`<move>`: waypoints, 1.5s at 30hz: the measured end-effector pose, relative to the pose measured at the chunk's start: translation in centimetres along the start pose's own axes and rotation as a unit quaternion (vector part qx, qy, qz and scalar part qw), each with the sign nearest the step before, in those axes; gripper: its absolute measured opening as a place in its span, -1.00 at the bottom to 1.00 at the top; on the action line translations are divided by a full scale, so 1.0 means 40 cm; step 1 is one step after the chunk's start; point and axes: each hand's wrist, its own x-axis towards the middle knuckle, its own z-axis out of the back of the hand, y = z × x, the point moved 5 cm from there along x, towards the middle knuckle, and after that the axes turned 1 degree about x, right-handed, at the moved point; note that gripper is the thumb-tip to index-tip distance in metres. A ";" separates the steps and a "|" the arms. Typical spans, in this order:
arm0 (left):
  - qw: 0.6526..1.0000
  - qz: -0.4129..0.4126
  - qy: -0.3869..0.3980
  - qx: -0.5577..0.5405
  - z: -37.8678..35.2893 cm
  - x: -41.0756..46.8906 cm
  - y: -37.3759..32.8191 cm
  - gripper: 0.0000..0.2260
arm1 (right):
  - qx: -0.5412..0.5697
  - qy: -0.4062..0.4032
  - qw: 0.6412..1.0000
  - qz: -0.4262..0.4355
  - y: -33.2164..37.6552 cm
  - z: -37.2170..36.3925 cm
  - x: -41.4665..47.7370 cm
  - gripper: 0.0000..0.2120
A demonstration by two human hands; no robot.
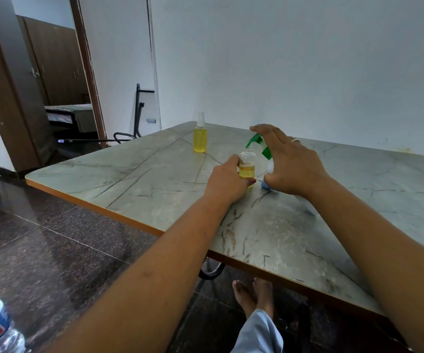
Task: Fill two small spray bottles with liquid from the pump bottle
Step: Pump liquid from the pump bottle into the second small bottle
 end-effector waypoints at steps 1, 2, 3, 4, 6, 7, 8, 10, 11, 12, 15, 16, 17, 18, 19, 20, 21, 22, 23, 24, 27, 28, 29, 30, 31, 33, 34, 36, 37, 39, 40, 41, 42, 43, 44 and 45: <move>1.000 -0.001 0.000 -0.001 0.000 0.000 -0.001 -0.59 | 0.004 -0.002 1.000 0.000 -0.001 0.000 0.000 -0.11; 1.000 -0.002 0.001 -0.002 0.000 -0.001 -0.001 -0.59 | 0.008 -0.006 1.000 -0.002 -0.003 0.001 0.000 -0.14; 1.000 -0.003 0.001 -0.002 0.001 -0.001 -0.001 -0.59 | 0.014 -0.010 1.000 -0.005 -0.005 0.002 0.000 -0.17; 1.000 -0.003 0.003 0.000 0.001 -0.002 -0.002 -0.60 | 0.019 -0.015 1.000 -0.007 -0.007 0.004 0.000 -0.21; 1.000 -0.004 0.005 0.007 0.000 -0.003 -0.005 -0.62 | 0.026 -0.028 0.999 -0.010 -0.008 0.007 0.001 -0.27; 1.000 -0.005 0.004 0.010 0.000 -0.003 -0.006 -0.62 | 0.027 -0.033 0.999 -0.012 -0.008 0.007 0.002 -0.29; 1.000 -0.005 0.004 0.013 0.000 -0.003 -0.007 -0.62 | 0.027 -0.036 0.999 -0.012 -0.006 0.007 0.003 -0.31; 1.000 -0.007 0.001 0.016 0.000 -0.003 -0.008 -0.60 | 0.023 -0.036 0.999 -0.011 -0.002 0.004 0.006 -0.31; 1.000 -0.007 0.000 0.016 0.000 -0.003 -0.007 -0.60 | 0.022 -0.036 0.999 -0.010 -0.001 0.003 0.006 -0.31; 1.000 -0.008 0.001 0.015 0.000 -0.003 -0.007 -0.60 | 0.019 -0.036 0.999 -0.009 -0.001 0.003 0.006 -0.30; 1.000 -0.008 -0.002 0.008 -0.003 0.000 -0.002 -0.59 | 0.004 -0.030 1.000 -0.002 -0.004 0.001 0.000 -0.22; 1.000 -0.008 -0.004 0.009 -0.003 0.001 -0.001 -0.58 | -0.002 -0.026 1.000 0.000 -0.004 0.001 -0.002 -0.18; 1.000 -0.007 -0.004 0.010 -0.004 0.002 0.000 -0.57 | -0.008 -0.023 1.000 0.000 -0.005 0.001 -0.003 -0.14; 1.000 -0.007 -0.004 0.012 -0.005 0.002 0.000 -0.58 | -0.013 -0.019 1.000 0.000 -0.006 0.002 -0.004 -0.11; 1.000 -0.006 -0.004 0.014 -0.006 0.003 0.000 -0.58 | -0.014 -0.017 1.000 -0.001 -0.007 0.001 -0.004 -0.09; 1.000 -0.005 -0.003 0.015 -0.007 0.004 0.001 -0.58 | -0.013 -0.015 1.000 -0.001 -0.007 0.001 -0.005 -0.09; 1.000 -0.005 -0.003 0.016 -0.008 0.005 0.001 -0.57 | -0.011 -0.015 1.000 0.001 -0.008 0.001 -0.005 -0.09; 1.000 -0.005 -0.003 0.018 -0.008 0.005 0.000 -0.56 | -0.009 -0.015 1.000 0.004 -0.008 0.002 -0.005 -0.10; 1.000 -0.006 -0.004 0.019 -0.007 0.005 -0.001 -0.56 | -0.007 -0.016 1.000 0.007 -0.008 0.002 -0.005 -0.11; 1.000 -0.006 -0.004 0.020 -0.006 0.004 -0.001 -0.57 | -0.003 -0.016 1.000 0.008 -0.008 0.003 -0.005 -0.11; 1.000 -0.005 -0.003 0.025 -0.006 0.005 -0.002 -0.57 | 0.016 -0.018 1.000 0.012 -0.013 0.003 -0.003 -0.17; 1.000 -0.004 -0.002 0.029 -0.006 0.005 -0.003 -0.57 | 0.021 -0.020 1.000 0.012 -0.014 0.003 -0.002 -0.19; 1.000 -0.001 0.001 0.030 -0.007 0.005 -0.003 -0.57 | 0.025 -0.023 0.999 0.012 -0.016 0.001 -0.001 -0.21; 1.000 0.001 0.002 0.030 -0.007 0.005 -0.003 -0.58 | 0.029 -0.027 0.999 0.011 -0.016 0.002 0.000 -0.24; 1.000 0.002 0.002 0.028 -0.007 0.006 -0.004 -0.59 | 0.033 -0.031 0.999 0.009 -0.015 0.003 0.003 -0.27; 1.000 0.001 0.003 0.025 -0.005 0.000 -0.007 -0.59 | 0.040 -0.035 0.999 0.007 -0.009 0.005 0.004 -0.32; 1.000 0.000 0.002 0.023 -0.003 -0.003 -0.008 -0.58 | 0.040 -0.036 0.999 0.008 -0.005 0.006 0.005 -0.33; 1.000 -0.002 0.000 0.023 -0.002 -0.005 -0.007 -0.58 | 0.038 -0.037 0.999 0.007 -0.004 0.005 0.005 -0.34; 1.000 -0.002 -0.001 0.022 -0.003 -0.005 -0.006 -0.59 | 0.037 -0.038 0.999 0.008 -0.005 0.004 0.005 -0.33; 1.000 -0.008 -0.003 0.017 -0.004 -0.003 -0.003 -0.61 | 0.038 -0.036 0.999 0.010 -0.008 0.001 0.003 -0.31; 1.000 -0.011 -0.004 0.014 -0.004 -0.002 -0.003 -0.60 | 0.038 -0.033 0.999 0.010 -0.009 0.002 0.002 -0.28; 1.000 -0.012 -0.004 0.012 -0.004 -0.002 -0.001 -0.60 | 0.039 -0.028 0.999 0.009 -0.009 0.002 0.001 -0.25; 1.000 -0.012 -0.004 0.012 -0.004 -0.002 -0.001 -0.59 | 0.036 -0.023 0.999 0.009 -0.010 0.004 -0.001 -0.22; 1.000 -0.011 -0.004 0.014 -0.004 -0.002 -0.001 -0.59 | 0.033 -0.017 0.999 0.010 -0.010 0.005 -0.003 -0.18; 1.000 -0.010 -0.003 0.015 -0.003 -0.004 -0.002 -0.58 | 0.031 -0.013 0.999 0.011 -0.009 0.006 -0.006 -0.16; 1.000 -0.011 -0.003 0.015 -0.002 -0.005 -0.003 -0.58 | 0.030 -0.010 0.999 0.013 -0.009 0.007 -0.007 -0.14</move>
